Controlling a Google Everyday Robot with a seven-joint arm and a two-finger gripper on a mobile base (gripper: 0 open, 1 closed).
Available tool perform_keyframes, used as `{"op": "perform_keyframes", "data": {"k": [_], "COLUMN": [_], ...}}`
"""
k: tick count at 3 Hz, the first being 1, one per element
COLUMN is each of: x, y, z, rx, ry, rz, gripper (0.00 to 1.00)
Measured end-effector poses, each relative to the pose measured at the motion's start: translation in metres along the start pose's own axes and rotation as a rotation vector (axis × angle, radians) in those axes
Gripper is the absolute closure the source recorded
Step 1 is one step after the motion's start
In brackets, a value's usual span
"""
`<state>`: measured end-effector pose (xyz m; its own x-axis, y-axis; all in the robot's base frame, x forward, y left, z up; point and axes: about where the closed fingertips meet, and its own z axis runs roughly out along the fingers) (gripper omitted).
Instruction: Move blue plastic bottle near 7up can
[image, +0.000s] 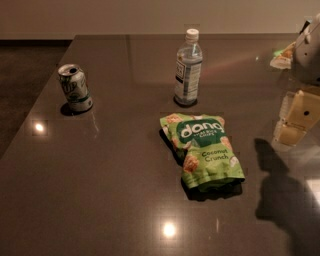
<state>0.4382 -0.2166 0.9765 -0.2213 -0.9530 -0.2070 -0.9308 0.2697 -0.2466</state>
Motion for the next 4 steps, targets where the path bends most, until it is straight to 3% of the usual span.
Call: {"op": "perform_keyframes", "data": {"k": [1,2,4], "x": [0.0,-0.005,-0.023], "y": [0.0,-0.019,-0.087], "z": [0.0,0.003,0.026], "rx": [0.0,0.021,0.1], "ry": [0.0,-0.016,-0.088], "rz": [0.0,0.047,0.221], "gripper": [0.0,0.0,0.0]}}
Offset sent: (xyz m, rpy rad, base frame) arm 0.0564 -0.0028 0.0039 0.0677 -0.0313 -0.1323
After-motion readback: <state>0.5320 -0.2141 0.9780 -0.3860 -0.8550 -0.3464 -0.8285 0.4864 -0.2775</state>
